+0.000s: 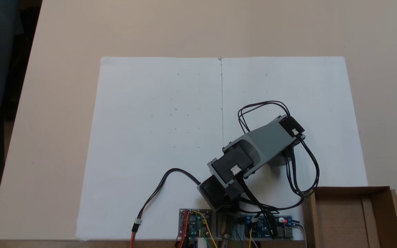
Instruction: Grasp a green dice and put it in the bin.
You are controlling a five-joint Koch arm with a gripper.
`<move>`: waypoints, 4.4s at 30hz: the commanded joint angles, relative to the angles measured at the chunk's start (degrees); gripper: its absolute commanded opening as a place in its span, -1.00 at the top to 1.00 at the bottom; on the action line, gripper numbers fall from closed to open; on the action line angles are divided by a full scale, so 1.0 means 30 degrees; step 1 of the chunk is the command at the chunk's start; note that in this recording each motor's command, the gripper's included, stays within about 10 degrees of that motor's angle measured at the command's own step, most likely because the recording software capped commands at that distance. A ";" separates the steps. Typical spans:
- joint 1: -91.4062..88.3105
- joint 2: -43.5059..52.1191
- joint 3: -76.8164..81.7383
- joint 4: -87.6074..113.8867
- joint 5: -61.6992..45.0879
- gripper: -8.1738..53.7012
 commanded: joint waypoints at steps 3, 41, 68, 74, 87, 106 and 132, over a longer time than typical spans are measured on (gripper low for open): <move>-0.0176 0.0264 0.0029 0.0146 0.2314 0.36; 1.3037 -0.4893 -2.2441 1.0752 1.7520 0.36; 1.7051 -0.8145 -2.2559 0.7822 1.4355 -0.64; 1.2129 -0.6094 -2.2617 0.4307 1.6523 -0.64; -0.3281 -0.2285 -2.2559 0.4131 1.6494 -0.69; -1.9248 0.3457 -1.5059 0.2578 1.6436 -0.69; -1.8193 1.3301 0.5391 -1.6019 1.6377 -0.69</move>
